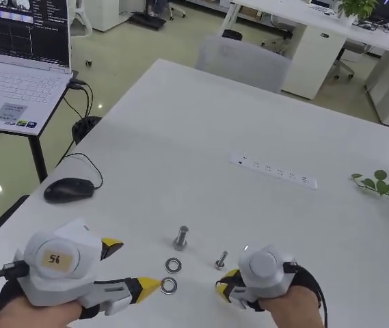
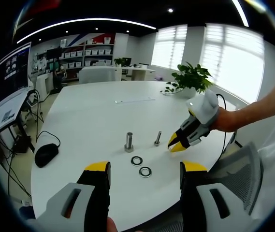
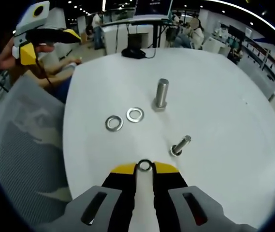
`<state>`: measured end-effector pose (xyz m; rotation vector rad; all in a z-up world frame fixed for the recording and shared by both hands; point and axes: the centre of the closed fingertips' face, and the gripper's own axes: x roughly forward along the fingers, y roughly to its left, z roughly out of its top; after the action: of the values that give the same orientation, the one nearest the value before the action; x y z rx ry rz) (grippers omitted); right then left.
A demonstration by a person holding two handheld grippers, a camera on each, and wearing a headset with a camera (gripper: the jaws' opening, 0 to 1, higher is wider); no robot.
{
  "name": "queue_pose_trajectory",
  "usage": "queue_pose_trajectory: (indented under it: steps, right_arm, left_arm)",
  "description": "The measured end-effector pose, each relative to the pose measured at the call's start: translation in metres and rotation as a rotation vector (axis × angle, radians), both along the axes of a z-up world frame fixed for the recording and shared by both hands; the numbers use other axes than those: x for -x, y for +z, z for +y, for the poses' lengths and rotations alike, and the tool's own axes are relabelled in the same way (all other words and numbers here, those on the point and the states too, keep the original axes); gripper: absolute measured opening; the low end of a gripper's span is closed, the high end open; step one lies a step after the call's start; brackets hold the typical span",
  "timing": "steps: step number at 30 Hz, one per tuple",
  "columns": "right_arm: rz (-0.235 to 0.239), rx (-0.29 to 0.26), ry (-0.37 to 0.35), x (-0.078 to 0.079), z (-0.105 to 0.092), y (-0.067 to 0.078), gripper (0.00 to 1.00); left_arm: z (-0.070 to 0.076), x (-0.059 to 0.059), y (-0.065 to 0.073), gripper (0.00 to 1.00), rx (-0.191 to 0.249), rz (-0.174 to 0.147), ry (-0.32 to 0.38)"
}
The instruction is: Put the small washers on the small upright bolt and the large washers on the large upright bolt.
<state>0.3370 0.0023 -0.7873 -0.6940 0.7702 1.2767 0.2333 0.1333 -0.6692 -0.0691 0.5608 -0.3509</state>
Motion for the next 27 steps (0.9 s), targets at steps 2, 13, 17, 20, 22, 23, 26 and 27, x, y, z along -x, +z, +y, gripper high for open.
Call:
queue_pose_trajectory:
  steps: [2, 13, 17, 20, 22, 23, 26, 27]
  right_arm:
    - [-0.015, -0.004, -0.007, -0.003, -0.002, 0.006, 0.14]
    - [-0.067, -0.037, -0.048, -0.028, -0.001, 0.029, 0.14]
    - [-0.078, -0.038, -0.054, -0.034, 0.002, 0.032, 0.14]
    - [-0.085, -0.041, -0.055, -0.039, 0.005, 0.034, 0.14]
    - [-0.089, -0.043, -0.06, -0.044, 0.008, 0.036, 0.14]
    - [-0.09, -0.044, -0.062, -0.045, 0.009, 0.038, 0.14]
    - [-0.091, -0.042, -0.059, -0.05, 0.012, 0.037, 0.14]
    - [-0.092, -0.038, -0.056, -0.05, 0.013, 0.037, 0.14]
  left_arm:
    - [-0.001, 0.0, 0.0, 0.57, 0.001, -0.001, 0.0]
    - [-0.004, -0.002, 0.0, 0.57, 0.003, -0.003, -0.01]
    - [-0.003, -0.002, 0.001, 0.57, 0.003, -0.005, -0.008]
    - [-0.003, -0.001, 0.002, 0.57, 0.002, -0.005, -0.007]
    - [-0.003, 0.0, 0.002, 0.57, 0.002, -0.004, -0.005]
    - [-0.003, 0.0, 0.002, 0.57, 0.002, -0.004, -0.004]
    - [-0.002, 0.0, 0.001, 0.57, 0.003, -0.004, -0.003]
    - [-0.002, 0.0, 0.001, 0.57, 0.003, -0.004, -0.002]
